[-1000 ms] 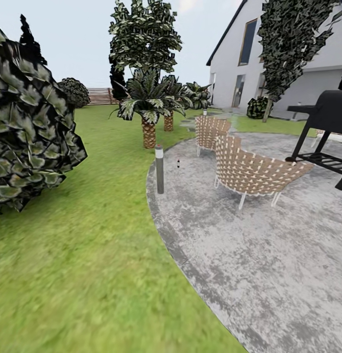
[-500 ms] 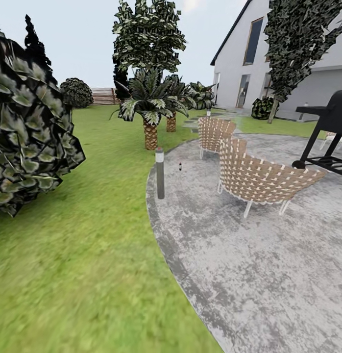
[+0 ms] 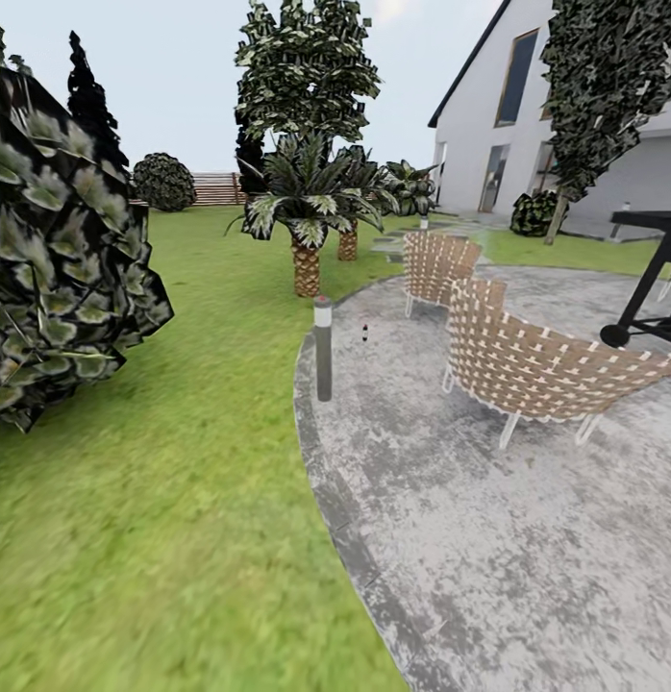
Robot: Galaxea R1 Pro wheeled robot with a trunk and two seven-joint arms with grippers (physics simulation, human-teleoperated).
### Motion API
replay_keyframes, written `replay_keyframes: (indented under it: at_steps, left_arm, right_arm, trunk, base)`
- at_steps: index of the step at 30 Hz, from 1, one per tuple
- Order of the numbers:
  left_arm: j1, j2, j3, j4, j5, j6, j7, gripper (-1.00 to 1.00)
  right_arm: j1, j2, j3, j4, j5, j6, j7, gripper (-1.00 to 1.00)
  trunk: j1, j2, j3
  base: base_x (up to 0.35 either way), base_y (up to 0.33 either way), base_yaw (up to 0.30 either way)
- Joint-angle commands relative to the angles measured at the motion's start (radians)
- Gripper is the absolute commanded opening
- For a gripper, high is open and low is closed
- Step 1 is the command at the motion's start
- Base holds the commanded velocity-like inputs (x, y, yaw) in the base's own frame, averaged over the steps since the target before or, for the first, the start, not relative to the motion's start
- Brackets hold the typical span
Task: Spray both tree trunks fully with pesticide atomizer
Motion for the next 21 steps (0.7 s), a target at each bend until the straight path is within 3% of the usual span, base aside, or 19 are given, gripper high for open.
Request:
replay_keyframes:
  at_steps: [1, 9, 21]
  left_arm:
    - [0.000, 0.000, 0.000, 0.000, 0.000, 0.000, 0.000, 1.00]
    - [0.000, 0.000, 0.000, 0.000, 0.000, 0.000, 0.000, 1.00]
    - [0.000, 0.000, 0.000, 0.000, 0.001, 0.000, 0.000, 1.00]
  right_arm:
    - [0.000, 0.000, 0.000, 0.000, 0.000, 0.000, 0.000, 1.00]
    - [0.000, 0.000, 0.000, 0.000, 0.000, 0.000, 0.001, 1.00]
    - [0.000, 0.000, 0.002, -0.001, 0.000, 0.000, 0.005, 1.00]
  trunk:
    - [0.000, 0.000, 0.000]
    - [0.000, 0.000, 0.000]
    - [0.000, 0.000, 0.000]
  base:
    - [0.340, 0.000, 0.256]
    - [0.340, 0.000, 0.258]
    - [0.340, 0.000, 0.024]
